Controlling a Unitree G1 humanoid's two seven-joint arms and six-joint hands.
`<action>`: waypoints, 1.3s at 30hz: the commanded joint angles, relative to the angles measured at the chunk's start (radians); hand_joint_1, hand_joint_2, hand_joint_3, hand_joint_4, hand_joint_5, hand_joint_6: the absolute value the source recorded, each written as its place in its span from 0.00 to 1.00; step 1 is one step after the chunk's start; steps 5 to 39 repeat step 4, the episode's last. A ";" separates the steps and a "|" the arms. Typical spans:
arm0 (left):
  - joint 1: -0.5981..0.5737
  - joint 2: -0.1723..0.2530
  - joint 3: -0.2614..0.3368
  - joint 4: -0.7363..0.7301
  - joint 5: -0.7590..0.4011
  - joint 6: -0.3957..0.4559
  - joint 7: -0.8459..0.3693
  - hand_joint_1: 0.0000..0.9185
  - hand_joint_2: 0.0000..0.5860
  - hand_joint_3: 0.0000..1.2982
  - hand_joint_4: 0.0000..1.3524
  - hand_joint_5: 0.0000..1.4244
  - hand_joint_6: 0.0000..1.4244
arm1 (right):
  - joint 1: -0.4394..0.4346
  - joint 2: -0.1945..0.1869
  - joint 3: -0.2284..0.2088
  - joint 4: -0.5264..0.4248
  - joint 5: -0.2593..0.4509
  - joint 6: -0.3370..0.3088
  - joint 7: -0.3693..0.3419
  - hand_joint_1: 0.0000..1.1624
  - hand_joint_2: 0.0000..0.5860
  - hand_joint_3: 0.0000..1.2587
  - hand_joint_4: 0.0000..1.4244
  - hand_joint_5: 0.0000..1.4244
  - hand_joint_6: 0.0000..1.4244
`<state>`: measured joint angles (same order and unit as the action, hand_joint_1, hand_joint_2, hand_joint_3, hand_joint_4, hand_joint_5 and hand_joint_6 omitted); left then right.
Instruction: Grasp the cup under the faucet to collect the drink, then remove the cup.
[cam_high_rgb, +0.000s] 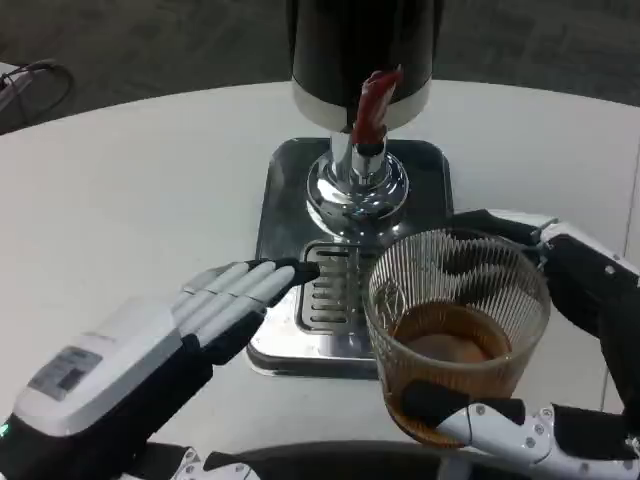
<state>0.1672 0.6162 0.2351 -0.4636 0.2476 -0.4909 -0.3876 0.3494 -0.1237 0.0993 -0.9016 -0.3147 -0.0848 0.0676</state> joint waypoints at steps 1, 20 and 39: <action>0.011 0.025 -0.001 -0.005 0.020 -0.004 -0.015 0.00 0.15 0.03 0.00 0.00 0.01 | -0.005 0.009 0.004 -0.010 0.009 -0.032 -0.008 0.87 0.31 0.61 0.60 0.67 0.36; 0.006 0.028 -0.003 -0.003 0.016 0.002 -0.015 0.00 0.15 0.03 0.00 0.00 0.01 | -0.004 0.010 0.005 -0.010 0.004 -0.031 -0.009 0.87 0.31 0.61 0.60 0.67 0.36; 0.006 0.028 -0.003 -0.003 0.016 0.002 -0.015 0.00 0.15 0.03 0.00 0.00 0.01 | -0.004 0.010 0.005 -0.010 0.004 -0.031 -0.009 0.87 0.31 0.61 0.60 0.67 0.36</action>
